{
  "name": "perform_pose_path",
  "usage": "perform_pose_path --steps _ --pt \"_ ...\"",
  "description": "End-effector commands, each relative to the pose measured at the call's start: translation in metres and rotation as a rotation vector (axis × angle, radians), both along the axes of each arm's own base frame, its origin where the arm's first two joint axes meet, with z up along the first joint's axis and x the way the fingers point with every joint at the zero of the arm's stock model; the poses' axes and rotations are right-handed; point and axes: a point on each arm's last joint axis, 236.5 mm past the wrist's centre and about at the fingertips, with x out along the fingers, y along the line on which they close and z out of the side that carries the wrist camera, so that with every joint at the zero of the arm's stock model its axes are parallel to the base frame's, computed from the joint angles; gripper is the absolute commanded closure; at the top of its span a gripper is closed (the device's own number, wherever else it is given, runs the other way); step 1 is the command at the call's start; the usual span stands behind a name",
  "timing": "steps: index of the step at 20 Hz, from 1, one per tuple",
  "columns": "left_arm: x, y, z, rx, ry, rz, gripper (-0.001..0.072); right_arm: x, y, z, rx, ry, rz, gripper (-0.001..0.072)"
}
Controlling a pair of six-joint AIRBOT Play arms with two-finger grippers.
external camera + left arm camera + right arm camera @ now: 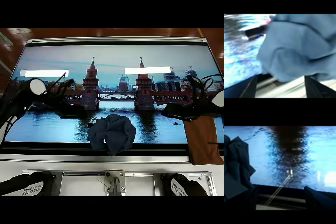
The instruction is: Fold the shirts.
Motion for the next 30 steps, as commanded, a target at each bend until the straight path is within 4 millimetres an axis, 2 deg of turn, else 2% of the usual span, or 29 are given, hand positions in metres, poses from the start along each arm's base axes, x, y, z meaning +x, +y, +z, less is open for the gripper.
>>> perform_pose_path --steps 1,3,4,7,9,11,12,13,14,15,16,17,18,21,25,30 --pt "-0.043 0.012 -0.033 -0.081 0.142 0.079 -0.0001 0.001 0.023 -0.013 0.215 0.088 0.032 0.0019" --pt "-0.068 -0.021 -0.057 -0.208 0.204 0.118 -0.0001 -0.001 0.038 -0.029 0.265 0.146 0.066 0.0019" --pt "-0.078 -0.031 -0.070 -0.224 0.221 0.137 -0.0001 -0.002 0.046 -0.038 0.277 0.174 0.081 0.0018" --pt "-0.106 -0.040 -0.107 -0.174 0.246 0.147 0.0000 -0.004 0.064 -0.058 0.285 0.224 0.126 0.0018" --pt "-0.107 -0.049 -0.116 -0.172 0.241 0.168 0.0000 -0.003 0.074 -0.068 0.281 0.240 0.145 0.0018" --pt "-0.096 -0.059 -0.120 -0.193 0.221 0.217 0.0002 -0.006 0.083 -0.076 0.279 0.266 0.172 0.0018" --pt "-0.092 -0.062 -0.123 -0.200 0.217 0.242 0.0027 -0.009 0.089 -0.081 0.278 0.280 0.188 0.0018" --pt "-0.090 -0.064 -0.126 -0.202 0.222 0.257 0.0114 -0.013 0.096 -0.086 0.276 0.294 0.206 0.0018" --pt "-0.091 -0.064 -0.128 -0.199 0.231 0.260 0.0171 -0.016 0.102 -0.090 0.276 0.308 0.222 0.0018" --pt "-0.091 -0.063 -0.131 -0.194 0.238 0.264 0.0337 -0.019 0.107 -0.094 0.276 0.316 0.238 0.0018" --pt "-0.091 -0.063 -0.132 -0.194 0.236 0.258 0.0467 -0.023 0.112 -0.098 0.272 0.323 0.254 0.0018" --pt "-0.091 -0.063 -0.131 -0.198 0.224 0.237 0.0588 -0.024 0.117 -0.101 0.267 0.323 0.264 0.0018" --pt "-0.091 -0.064 -0.130 -0.202 0.213 0.216 0.0658 -0.024 0.121 -0.104 0.261 0.318 0.275 0.0018" --pt "-0.089 -0.065 -0.127 -0.208 0.199 0.205 0.0672 -0.024 0.145 -0.107 0.287 0.305 0.293 0.0019" --pt "-0.089 -0.065 -0.127 -0.207 0.199 0.204 0.0672 -0.042 0.186 -0.115 0.324 0.330 0.396 0.0019" --pt "-0.087 -0.065 -0.123 -0.213 0.182 0.199 0.0672 -0.053 0.228 -0.131 0.325 0.317 0.436 0.0026"
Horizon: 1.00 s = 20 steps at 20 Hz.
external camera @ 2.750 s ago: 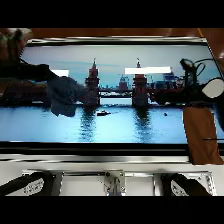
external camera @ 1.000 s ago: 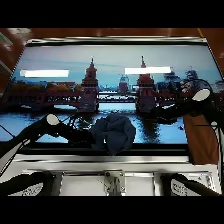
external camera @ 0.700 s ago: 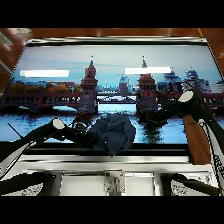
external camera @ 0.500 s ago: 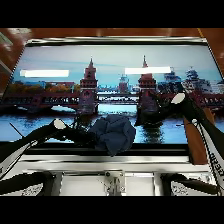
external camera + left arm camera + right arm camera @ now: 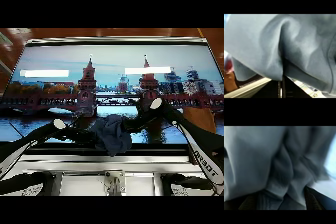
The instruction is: Fold the shirts.
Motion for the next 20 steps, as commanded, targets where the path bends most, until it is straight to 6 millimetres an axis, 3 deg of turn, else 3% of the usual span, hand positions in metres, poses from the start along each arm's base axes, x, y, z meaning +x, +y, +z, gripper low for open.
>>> perform_pose_path --steps 1,3,5,8,11,13,16,18,20 --pt "0.003 0.000 0.004 -0.002 -0.022 -0.007 0.0672 -0.003 0.029 -0.012 0.004 -0.025 0.005 0.0041" --pt "0.006 0.001 0.008 0.004 -0.049 -0.022 0.0672 -0.001 0.036 -0.019 -0.011 -0.031 -0.019 0.0419" --pt "0.011 0.001 0.014 0.005 -0.077 -0.036 0.0672 0.009 0.035 -0.022 -0.018 -0.055 -0.056 0.0648" --pt "0.029 0.009 0.028 0.031 -0.156 -0.064 0.0673 0.035 0.024 -0.008 -0.003 -0.108 -0.107 0.0644" --pt "0.069 0.043 0.066 0.098 -0.280 -0.048 0.0673 0.076 -0.008 0.037 0.001 -0.262 -0.157 0.0645" --pt "0.106 0.072 0.120 0.133 -0.428 -0.015 0.0673 0.102 -0.037 0.089 -0.006 -0.439 -0.157 0.0645" --pt "0.153 0.105 0.248 0.128 -0.762 0.075 0.0672 0.126 -0.065 0.196 -0.004 -0.743 -0.178 0.0645" --pt "0.161 0.116 0.341 0.120 -0.981 0.124 0.0673 0.125 -0.073 0.275 0.000 -0.951 -0.190 0.0645" --pt "0.150 0.115 0.424 0.098 -1.176 0.134 0.0673 0.112 -0.075 0.351 0.053 -1.110 -0.234 0.0645"
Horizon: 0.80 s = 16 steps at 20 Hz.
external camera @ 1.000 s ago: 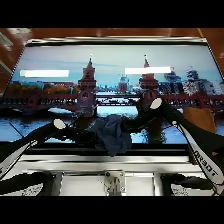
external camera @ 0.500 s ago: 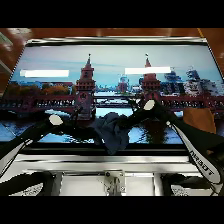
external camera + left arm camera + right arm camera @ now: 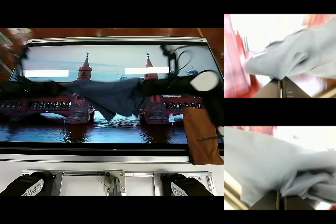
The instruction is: Fold the shirts.
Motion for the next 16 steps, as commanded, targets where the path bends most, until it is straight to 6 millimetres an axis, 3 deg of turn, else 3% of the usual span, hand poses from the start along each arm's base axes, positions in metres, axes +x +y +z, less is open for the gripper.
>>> perform_pose_path --steps 1,3,4,6,9,11,14,16 --pt "-0.021 0.014 0.150 0.005 -0.361 0.021 0.0672 -0.023 -0.017 0.133 0.034 -0.312 -0.052 0.0645" --pt "-0.042 0.015 0.200 0.003 -0.488 0.019 0.0673 -0.047 -0.021 0.192 0.069 -0.439 -0.061 0.0645" --pt "-0.049 0.017 0.214 0.011 -0.526 0.023 0.0673 -0.056 -0.025 0.212 0.079 -0.482 -0.076 0.0645" --pt "-0.062 0.023 0.223 0.046 -0.557 0.034 0.0673 -0.072 -0.033 0.242 0.098 -0.539 -0.111 0.0645" --pt "-0.069 0.037 0.204 0.148 -0.510 0.045 0.0673 -0.079 -0.043 0.259 0.064 -0.591 -0.138 0.0645" --pt "-0.067 0.043 0.186 0.203 -0.456 0.045 0.0673 -0.065 -0.059 0.259 0.000 -0.627 -0.196 0.0645" --pt "-0.056 0.052 0.143 0.259 -0.350 0.050 0.0673 -0.026 -0.069 0.248 -0.045 -0.634 -0.252 0.0645" --pt "-0.049 0.051 0.091 0.268 -0.229 0.032 0.0672 0.015 -0.065 0.224 -0.044 -0.589 -0.264 0.0645"
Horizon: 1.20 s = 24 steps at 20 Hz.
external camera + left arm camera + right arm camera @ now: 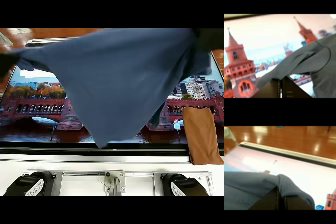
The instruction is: Fold the shirts.
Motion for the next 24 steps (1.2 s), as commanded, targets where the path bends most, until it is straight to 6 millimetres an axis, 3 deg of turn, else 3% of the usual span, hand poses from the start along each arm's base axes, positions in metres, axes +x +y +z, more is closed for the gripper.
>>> perform_pose_path --steps 1,4,6,8,10,12,13,14,15,16,17,19,20,21,22,24 --pt "0.007 0.007 -0.088 0.055 0.211 0.014 0.0673 0.066 -0.004 -0.030 0.000 0.026 -0.060 0.0645" --pt "-0.010 0.003 -0.207 0.046 0.501 0.009 0.0672 0.140 0.016 -0.090 0.117 0.129 -0.049 0.0645" --pt "-0.032 -0.009 -0.277 -0.036 0.670 0.009 0.0672 0.174 0.037 -0.153 0.215 0.285 -0.012 0.0645" --pt "-0.049 -0.025 -0.322 -0.157 0.768 0.027 0.0672 0.181 0.063 -0.232 0.265 0.528 0.050 0.0645" --pt "-0.059 -0.035 -0.350 -0.270 0.825 0.067 0.0672 0.161 0.081 -0.307 0.256 0.801 0.101 0.0645" --pt "-0.062 -0.040 -0.364 -0.343 0.847 0.105 0.0672 0.130 0.090 -0.359 0.225 1.034 0.145 0.0645" --pt "-0.061 -0.040 -0.366 -0.356 0.845 0.116 0.0672 0.120 0.092 -0.372 0.218 1.102 0.156 0.0635" --pt "-0.058 -0.039 -0.365 -0.359 0.835 0.121 0.0672 0.117 0.092 -0.377 0.220 1.130 0.157 0.0528" --pt "-0.056 -0.039 -0.364 -0.359 0.828 0.121 0.0672 0.118 0.090 -0.374 0.231 1.129 0.149 0.0213" --pt "-0.055 -0.039 -0.361 -0.360 0.822 0.120 0.0672 0.117 0.085 -0.365 0.236 1.118 0.152 0.0060" --pt "-0.054 -0.039 -0.359 -0.360 0.818 0.118 0.0672 0.114 0.074 -0.353 0.225 1.100 0.152 0.0060" --pt "-0.051 -0.039 -0.356 -0.354 0.803 0.109 0.0672 0.095 0.024 -0.340 0.113 1.111 0.109 0.0060" --pt "-0.050 -0.039 -0.355 -0.354 0.800 0.108 0.0672 0.076 -0.017 -0.345 0.029 1.181 0.028 0.0063" --pt "-0.050 -0.039 -0.353 -0.354 0.797 0.106 0.0672 0.052 -0.052 -0.352 -0.028 1.273 -0.039 0.0110" --pt "-0.049 -0.039 -0.352 -0.354 0.795 0.105 0.0672 0.025 -0.076 -0.362 -0.038 1.365 -0.073 0.0115" --pt "-0.049 -0.039 -0.352 -0.354 0.796 0.104 0.0672 -0.019 -0.091 -0.389 0.056 1.463 -0.126 0.0110"
